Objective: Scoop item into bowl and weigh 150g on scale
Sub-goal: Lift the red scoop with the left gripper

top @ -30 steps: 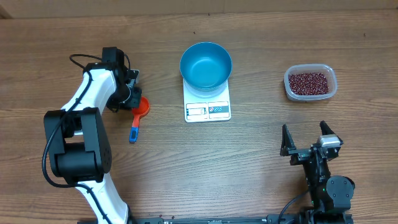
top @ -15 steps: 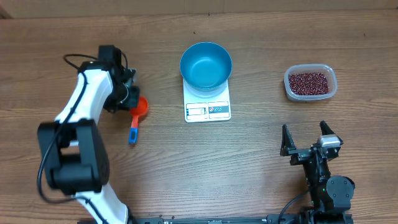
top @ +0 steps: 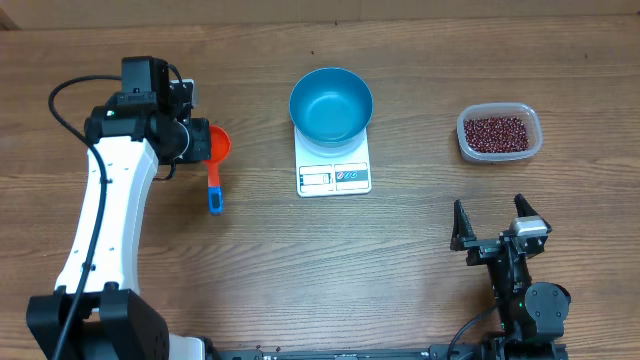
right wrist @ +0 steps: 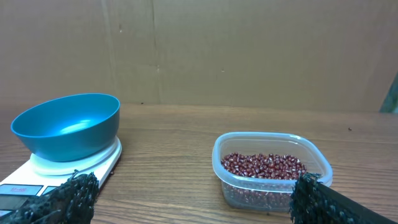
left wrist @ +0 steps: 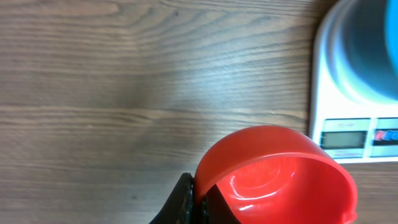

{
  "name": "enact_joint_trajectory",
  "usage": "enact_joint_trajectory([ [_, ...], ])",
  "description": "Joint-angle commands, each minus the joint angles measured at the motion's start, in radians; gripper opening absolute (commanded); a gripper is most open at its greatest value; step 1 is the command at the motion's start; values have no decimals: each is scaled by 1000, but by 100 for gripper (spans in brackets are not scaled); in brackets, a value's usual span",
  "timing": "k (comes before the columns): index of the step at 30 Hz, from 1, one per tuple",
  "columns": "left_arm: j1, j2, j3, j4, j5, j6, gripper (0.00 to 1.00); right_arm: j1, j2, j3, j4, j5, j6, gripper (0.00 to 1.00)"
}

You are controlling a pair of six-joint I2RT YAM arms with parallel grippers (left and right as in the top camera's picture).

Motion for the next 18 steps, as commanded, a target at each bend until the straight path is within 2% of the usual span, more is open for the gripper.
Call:
enact_joint_trajectory([
  [1,-7,-50,16,-25,74,-95,4,6,-8,-11,4,-2,-1,100],
  [8,-7,-89,16,-105,74,-226,4,6,-8,-11,4,-2,-1,100],
  [18,-7,-92,16,-114,73,-368,4,6,-8,-11,4,-2,-1,100],
])
